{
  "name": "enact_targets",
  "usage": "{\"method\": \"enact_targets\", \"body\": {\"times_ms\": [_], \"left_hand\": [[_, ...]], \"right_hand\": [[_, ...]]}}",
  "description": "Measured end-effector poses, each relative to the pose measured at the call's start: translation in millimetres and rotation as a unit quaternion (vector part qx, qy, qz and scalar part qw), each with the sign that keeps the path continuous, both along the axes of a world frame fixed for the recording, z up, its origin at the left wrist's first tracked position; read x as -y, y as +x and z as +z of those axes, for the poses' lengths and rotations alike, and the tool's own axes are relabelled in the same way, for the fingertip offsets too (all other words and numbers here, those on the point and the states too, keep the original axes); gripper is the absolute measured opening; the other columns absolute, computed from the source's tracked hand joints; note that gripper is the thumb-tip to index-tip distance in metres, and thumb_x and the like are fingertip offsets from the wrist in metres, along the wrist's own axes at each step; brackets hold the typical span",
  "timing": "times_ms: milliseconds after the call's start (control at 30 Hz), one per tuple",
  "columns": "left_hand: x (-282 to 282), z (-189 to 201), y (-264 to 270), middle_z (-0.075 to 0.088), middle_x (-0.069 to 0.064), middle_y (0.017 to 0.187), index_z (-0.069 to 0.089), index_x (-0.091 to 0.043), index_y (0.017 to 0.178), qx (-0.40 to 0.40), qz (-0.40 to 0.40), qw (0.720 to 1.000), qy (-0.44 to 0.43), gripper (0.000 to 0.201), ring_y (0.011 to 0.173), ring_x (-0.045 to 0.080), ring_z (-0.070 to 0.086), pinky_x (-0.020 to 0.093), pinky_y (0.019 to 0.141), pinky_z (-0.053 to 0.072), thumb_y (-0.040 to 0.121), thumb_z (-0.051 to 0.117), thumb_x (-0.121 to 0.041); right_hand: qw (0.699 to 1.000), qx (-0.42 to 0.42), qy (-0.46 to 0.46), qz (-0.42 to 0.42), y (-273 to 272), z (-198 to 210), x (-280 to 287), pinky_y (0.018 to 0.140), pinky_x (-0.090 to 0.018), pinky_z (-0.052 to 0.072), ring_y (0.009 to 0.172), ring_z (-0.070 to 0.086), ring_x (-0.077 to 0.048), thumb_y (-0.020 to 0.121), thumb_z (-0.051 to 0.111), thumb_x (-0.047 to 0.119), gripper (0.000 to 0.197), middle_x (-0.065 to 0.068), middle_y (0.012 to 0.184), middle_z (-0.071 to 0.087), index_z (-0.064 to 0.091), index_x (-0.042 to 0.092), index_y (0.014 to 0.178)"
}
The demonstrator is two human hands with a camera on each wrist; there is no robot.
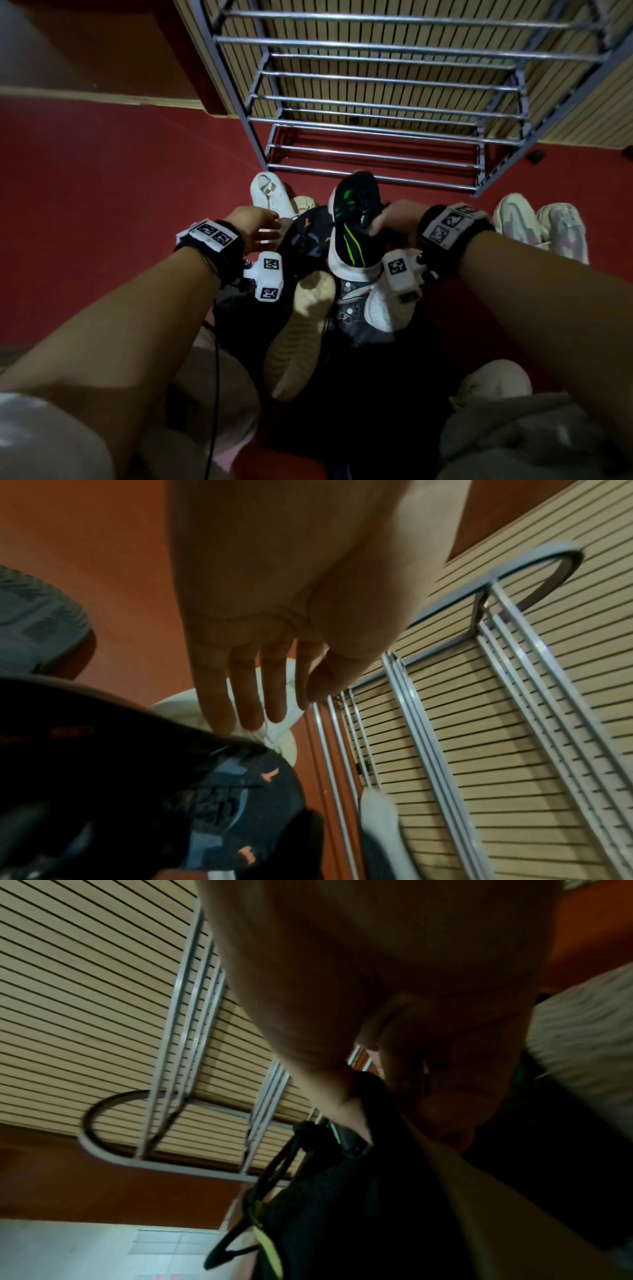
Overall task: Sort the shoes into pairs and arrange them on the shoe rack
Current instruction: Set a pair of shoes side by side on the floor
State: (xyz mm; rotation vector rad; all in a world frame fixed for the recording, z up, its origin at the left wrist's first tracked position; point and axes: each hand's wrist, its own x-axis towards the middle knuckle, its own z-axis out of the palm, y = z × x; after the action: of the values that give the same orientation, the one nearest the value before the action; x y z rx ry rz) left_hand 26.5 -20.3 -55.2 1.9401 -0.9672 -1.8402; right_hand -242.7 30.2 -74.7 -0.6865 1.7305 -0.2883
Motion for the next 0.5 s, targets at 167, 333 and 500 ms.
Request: {"method": "enact_targets", "body": {"times_ms": [167,333,500], "left_hand": [[-2,17,20,0.066,0.005,0.095,0.063,-0.013,0.096,-0.006,-0.021,1.000,-0.020,0.012,0.087,0.024,0.062,0.037,0.077,0.054,0.096,0.051,-0.016],[3,13,61,0.068,0.006,0.100,0.065,-0.014,0.093,0.011,0.043,0.999,-0.020,0.017,0.088,0.025,0.066,0.048,0.094,0.049,0.096,0.049,-0.010],[3,13,93,0.066,0.007,0.106,0.063,-0.013,0.101,0.055,0.041,0.997,-0.025,0.040,0.093,0.024,0.064,0.052,0.098,0.046,0.092,0.035,0.013]], "right_hand": [[0.997,0.038,-0.060,-0.005,53,55,18,0.042,-0.022,0.045,0.039,0.038,-0.013,0.077,0.067,0.005,0.018,-0.006,0.052,0.039,0.052,0.013,0.071],[0.988,0.106,-0.105,-0.042,69,57,41,0.068,-0.029,0.058,0.087,0.058,-0.018,0.074,0.070,0.005,0.027,-0.008,0.098,0.063,0.065,0.019,0.098],[0.992,0.062,-0.097,-0.043,82,42,38,0.047,-0.025,0.054,0.063,0.051,-0.016,0.078,0.066,0.001,0.019,-0.010,0.084,0.054,0.061,0.017,0.086]]}}
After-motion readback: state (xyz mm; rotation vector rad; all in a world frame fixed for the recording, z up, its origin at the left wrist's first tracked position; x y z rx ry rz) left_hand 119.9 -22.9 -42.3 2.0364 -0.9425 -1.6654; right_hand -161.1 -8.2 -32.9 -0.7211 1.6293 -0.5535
